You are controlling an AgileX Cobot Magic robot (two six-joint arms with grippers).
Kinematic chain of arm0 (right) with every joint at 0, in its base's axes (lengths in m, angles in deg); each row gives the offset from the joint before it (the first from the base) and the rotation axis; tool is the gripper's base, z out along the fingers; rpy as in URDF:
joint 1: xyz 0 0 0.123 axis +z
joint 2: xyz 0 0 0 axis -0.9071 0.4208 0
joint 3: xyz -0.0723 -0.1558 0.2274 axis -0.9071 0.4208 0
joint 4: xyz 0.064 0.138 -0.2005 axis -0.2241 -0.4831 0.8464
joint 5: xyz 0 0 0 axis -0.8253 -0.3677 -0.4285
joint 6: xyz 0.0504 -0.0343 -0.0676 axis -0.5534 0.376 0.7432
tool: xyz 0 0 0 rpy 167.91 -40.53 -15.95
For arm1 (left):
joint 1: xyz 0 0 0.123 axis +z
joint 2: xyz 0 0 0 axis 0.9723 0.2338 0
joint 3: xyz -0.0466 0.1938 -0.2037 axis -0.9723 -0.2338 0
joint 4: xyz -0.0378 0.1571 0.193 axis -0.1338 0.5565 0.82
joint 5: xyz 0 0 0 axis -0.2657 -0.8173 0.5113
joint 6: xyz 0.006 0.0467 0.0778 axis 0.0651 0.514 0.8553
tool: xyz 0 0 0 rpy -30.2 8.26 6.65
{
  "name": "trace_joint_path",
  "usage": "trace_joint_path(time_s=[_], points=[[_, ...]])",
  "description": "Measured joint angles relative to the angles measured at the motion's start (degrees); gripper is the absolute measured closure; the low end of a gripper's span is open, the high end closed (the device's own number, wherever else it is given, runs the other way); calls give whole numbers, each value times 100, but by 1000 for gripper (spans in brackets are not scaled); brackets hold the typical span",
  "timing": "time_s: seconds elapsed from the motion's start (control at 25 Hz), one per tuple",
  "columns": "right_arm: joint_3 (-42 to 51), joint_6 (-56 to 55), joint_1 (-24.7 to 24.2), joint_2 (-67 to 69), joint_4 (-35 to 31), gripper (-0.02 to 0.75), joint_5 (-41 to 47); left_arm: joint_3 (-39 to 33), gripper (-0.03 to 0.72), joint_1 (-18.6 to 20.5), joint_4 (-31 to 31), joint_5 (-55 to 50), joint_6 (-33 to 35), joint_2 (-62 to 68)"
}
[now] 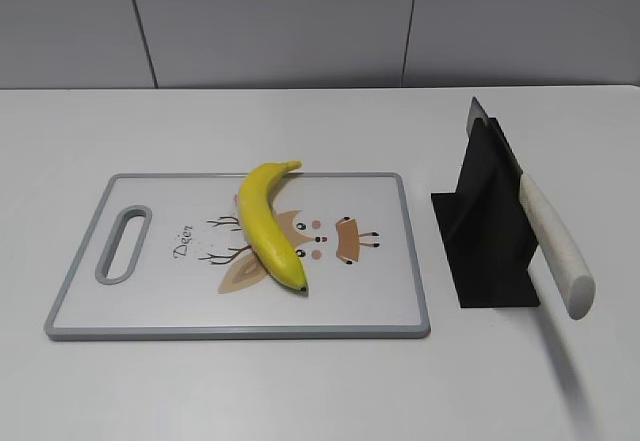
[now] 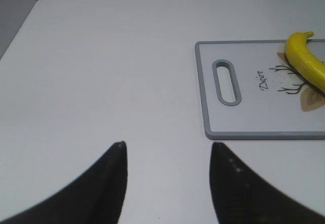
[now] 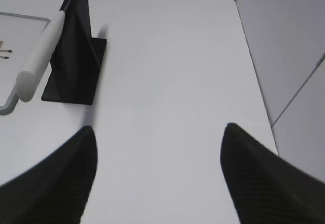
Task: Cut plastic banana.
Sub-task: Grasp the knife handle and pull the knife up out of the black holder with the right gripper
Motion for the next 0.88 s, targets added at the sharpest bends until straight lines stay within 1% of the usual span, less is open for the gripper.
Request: trace_joint_path(time_s=[0.12,0.28,0.36,0.6,0.88], points=[[-176,-43,0,219,25,149,99,0,179,0,0,0,0,0],[-527,-252,0,1042,-38,149,794,0,179,0,0,0,0,0],[-766,-344,0,1512,-180,149,982,0,179,0,0,0,0,0],[-1616,-604,0,2811,-760,149,1039,0,179,0,0,0,0,0],[-2466,-613,0,4256,-960,149,1039,0,179,0,0,0,0,0]])
